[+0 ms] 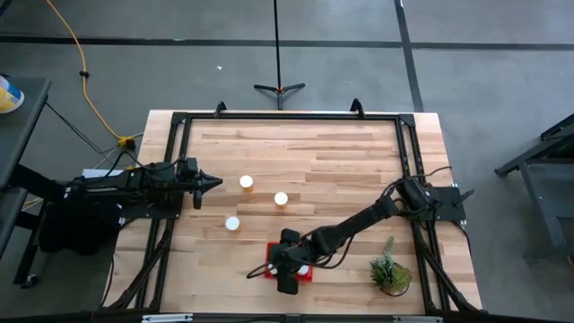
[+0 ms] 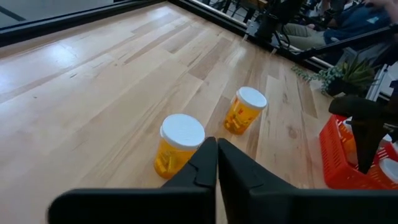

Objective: Pick and place pill bottles into a basket
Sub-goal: Put the orange pill bottle into the red basket

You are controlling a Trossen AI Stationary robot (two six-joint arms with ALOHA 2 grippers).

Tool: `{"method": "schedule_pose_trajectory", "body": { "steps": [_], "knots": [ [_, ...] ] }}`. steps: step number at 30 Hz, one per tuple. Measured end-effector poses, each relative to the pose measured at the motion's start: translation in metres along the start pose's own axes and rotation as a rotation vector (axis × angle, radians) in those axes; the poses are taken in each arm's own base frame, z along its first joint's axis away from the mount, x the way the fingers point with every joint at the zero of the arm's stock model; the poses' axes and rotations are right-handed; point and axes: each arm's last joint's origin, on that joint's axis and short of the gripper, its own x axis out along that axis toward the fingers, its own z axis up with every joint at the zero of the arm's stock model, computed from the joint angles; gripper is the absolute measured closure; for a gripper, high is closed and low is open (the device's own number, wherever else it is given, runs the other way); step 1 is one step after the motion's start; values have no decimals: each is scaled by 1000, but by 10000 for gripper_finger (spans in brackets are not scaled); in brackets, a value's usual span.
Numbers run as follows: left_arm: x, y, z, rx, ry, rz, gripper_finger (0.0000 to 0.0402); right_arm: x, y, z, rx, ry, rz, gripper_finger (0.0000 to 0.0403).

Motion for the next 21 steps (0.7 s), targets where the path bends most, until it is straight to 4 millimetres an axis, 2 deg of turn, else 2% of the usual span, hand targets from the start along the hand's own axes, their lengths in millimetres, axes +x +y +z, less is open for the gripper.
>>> {"method": "schedule_pose_trajectory", "body": {
  "steps": [3, 8, 12, 17, 21],
  "knots": [
    [0, 0, 0, 0, 0, 0, 341, -7, 0, 5, 0, -22, 1, 125],
    [0, 0, 0, 0, 0, 0, 380, -16, 1, 10, -33, -46, -9, 125],
    [0, 0, 0, 0, 0, 0, 378, -16, 2, 9, -38, -24, 14, 125],
    [0, 0, 0, 0, 0, 0, 343, -18, 2, 10, -15, -43, -1, 125],
    [0, 0, 0, 8, 0, 0, 363, -25, 2, 14, -17, -71, -26, 125]
  ]
}}
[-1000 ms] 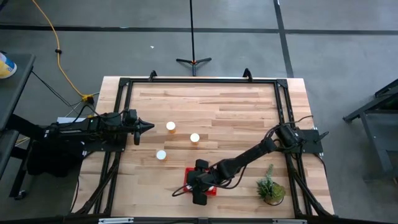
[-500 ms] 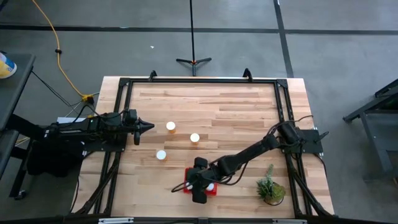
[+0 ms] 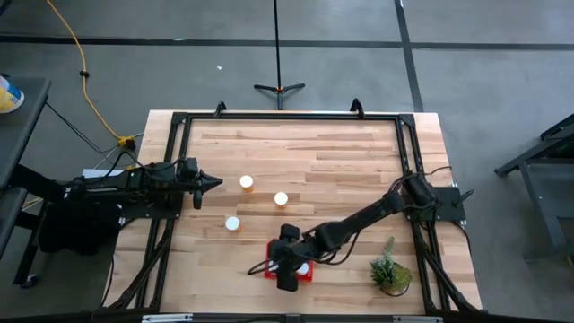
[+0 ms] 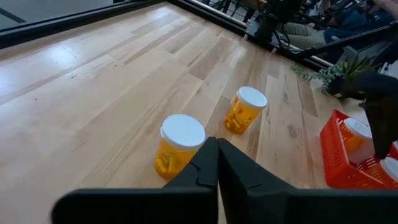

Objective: Pick and place pill bottles into a basket
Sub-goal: Put the orange pill bottle into the red basket

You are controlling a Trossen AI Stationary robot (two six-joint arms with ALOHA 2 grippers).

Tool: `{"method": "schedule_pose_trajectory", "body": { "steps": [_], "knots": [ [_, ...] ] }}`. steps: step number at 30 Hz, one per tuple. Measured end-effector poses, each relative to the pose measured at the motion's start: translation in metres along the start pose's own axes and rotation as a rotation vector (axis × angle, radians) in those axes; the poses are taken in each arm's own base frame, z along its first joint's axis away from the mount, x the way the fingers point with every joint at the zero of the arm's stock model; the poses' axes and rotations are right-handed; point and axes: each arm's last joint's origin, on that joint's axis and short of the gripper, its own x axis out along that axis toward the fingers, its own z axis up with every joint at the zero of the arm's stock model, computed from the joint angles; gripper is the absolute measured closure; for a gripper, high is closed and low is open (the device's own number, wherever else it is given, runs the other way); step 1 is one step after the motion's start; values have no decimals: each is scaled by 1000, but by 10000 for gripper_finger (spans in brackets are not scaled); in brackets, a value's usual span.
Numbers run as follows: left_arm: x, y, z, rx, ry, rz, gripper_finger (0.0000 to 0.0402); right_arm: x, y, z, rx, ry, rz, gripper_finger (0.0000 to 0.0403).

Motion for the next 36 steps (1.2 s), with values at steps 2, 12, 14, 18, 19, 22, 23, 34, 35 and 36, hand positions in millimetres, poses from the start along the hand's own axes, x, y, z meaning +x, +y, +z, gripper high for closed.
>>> {"method": "schedule_pose_trajectory", "body": {
  "steps": [2, 12, 14, 18, 19, 22, 23, 34, 35, 36],
  "knots": [
    [0, 0, 0, 10, 0, 0, 379, -2, 0, 1, 3, -6, -3, 125],
    [0, 0, 0, 18, 1, 0, 351, -27, -3, 18, 27, -86, -28, 125],
    [0, 0, 0, 18, 1, -1, 364, -32, -4, 22, 32, -102, -31, 125],
    [0, 0, 0, 20, 1, 0, 379, -42, -10, 30, 43, -124, -32, 125],
    [0, 0, 0, 20, 1, 0, 379, -44, -12, 31, 45, -124, -43, 125],
    [0, 0, 0, 17, 1, 0, 369, -50, -22, 35, 54, -128, -102, 125],
    [0, 0, 0, 10, 0, 0, 359, -51, -27, 37, 57, -124, -130, 125],
    [0, 0, 0, -9, -1, 2, 365, -58, -99, 54, 98, -5, -232, 122],
    [0, 0, 0, -9, -1, 2, 371, -59, -106, 56, 105, -3, -239, 119],
    [0, 0, 0, -9, -1, 2, 376, -59, -113, 58, 107, 0, -250, 115]
  ]
}}
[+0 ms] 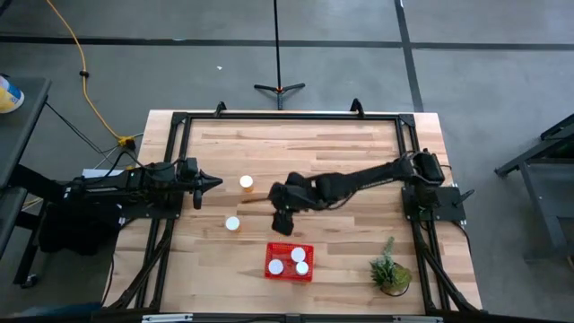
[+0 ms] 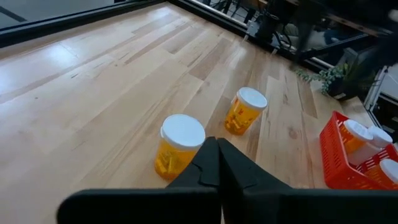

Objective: Pick and place pill bottles into a basket
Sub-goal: Put the orange pill bottle into the red basket

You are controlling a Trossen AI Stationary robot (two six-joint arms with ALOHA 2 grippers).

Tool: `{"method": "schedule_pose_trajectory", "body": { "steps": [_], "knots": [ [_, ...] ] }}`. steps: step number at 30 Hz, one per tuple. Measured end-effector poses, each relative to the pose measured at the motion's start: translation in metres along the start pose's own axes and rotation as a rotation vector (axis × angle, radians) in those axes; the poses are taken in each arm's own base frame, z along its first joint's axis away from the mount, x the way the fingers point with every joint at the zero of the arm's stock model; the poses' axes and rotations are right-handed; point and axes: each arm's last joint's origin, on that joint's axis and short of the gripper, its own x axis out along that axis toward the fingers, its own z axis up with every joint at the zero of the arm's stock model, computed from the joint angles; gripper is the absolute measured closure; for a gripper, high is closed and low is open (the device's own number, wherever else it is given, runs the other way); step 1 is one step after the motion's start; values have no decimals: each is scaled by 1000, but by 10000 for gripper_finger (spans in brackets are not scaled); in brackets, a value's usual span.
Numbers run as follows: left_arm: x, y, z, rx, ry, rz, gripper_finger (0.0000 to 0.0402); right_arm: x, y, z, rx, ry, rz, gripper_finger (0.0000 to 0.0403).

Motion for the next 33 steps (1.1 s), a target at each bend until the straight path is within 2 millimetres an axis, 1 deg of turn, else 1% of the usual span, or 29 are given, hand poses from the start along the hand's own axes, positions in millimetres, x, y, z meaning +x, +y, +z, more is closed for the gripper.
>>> {"method": "schedule_pose_trajectory", "body": {
  "steps": [3, 5, 9, 12, 15, 19, 21, 25, 28, 33],
  "knots": [
    [0, 0, 0, 0, 0, 0, 376, 3, -17, 5, -12, 32, 7, 101],
    [0, 0, 0, -7, 0, 0, 363, 6, -27, 7, -36, 59, 27, 94],
    [0, 0, 0, -37, -3, 7, 325, 10, -42, 7, -97, 106, 6, 91],
    [0, 0, 0, -53, -4, 9, 316, 11, -48, 9, -160, 101, 1, 92],
    [0, 0, 0, -57, -5, 10, 322, 16, -51, 9, -234, 103, 2, 93],
    [0, 0, 0, -57, -5, 10, 345, 27, -50, 5, -338, 134, 21, 93],
    [0, 0, 0, -58, -5, 10, 358, 33, -50, 2, -358, 149, 21, 93],
    [0, 0, 0, -59, -6, 9, 374, 39, -50, 2, -361, 132, 8, 93],
    [0, 0, 0, -59, -5, 9, 368, 44, -50, 1, -364, 129, 10, 93],
    [0, 0, 0, -59, -5, 9, 335, 58, -51, -5, -373, 167, 19, 93]
  ]
}}
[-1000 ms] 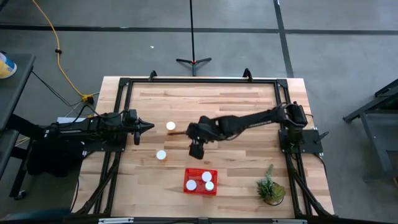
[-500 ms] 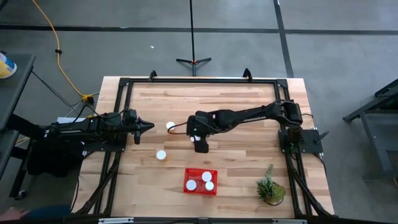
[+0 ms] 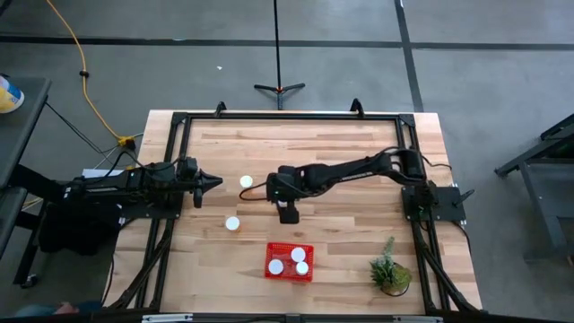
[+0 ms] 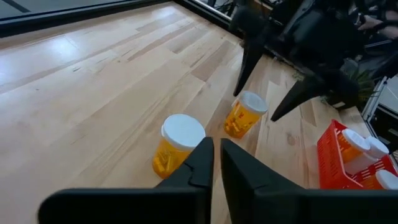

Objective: Pick and place pill bottles into a basket
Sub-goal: Put the orange pill bottle into the red basket

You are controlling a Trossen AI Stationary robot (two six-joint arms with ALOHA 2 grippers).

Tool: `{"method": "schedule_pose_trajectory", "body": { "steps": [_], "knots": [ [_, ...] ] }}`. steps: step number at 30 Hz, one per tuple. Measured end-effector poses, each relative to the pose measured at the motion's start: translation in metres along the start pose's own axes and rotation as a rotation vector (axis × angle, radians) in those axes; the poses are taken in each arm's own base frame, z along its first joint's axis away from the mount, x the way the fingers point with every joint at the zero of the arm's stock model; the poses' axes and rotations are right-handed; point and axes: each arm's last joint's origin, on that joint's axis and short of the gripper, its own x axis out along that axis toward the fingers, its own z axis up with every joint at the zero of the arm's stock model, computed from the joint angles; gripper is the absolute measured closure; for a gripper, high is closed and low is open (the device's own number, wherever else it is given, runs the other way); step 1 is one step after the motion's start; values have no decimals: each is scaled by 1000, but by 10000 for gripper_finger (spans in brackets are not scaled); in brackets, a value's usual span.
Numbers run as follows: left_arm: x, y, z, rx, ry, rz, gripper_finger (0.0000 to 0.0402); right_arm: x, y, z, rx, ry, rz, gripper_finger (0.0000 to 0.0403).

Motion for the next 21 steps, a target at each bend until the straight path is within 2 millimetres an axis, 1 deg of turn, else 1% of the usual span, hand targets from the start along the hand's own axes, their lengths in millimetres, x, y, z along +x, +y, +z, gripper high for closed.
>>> {"method": "schedule_pose_trajectory", "body": {
  "steps": [4, 9, 14, 16, 21],
  "knots": [
    [0, 0, 0, 0, 0, 0, 335, 3, 0, -1, 11, 6, -14, 93],
    [0, 0, 0, 10, 0, 0, 358, 3, -5, 0, 20, -7, -26, 93],
    [0, 0, 0, 13, 1, 0, 371, 16, -13, -4, 44, 22, -4, 93],
    [0, 0, 0, 13, 0, -1, 367, 19, -14, -5, 51, 24, 2, 93],
    [0, 0, 0, 7, 1, -1, 340, 21, -12, -5, 48, 27, 4, 93]
  ]
}}
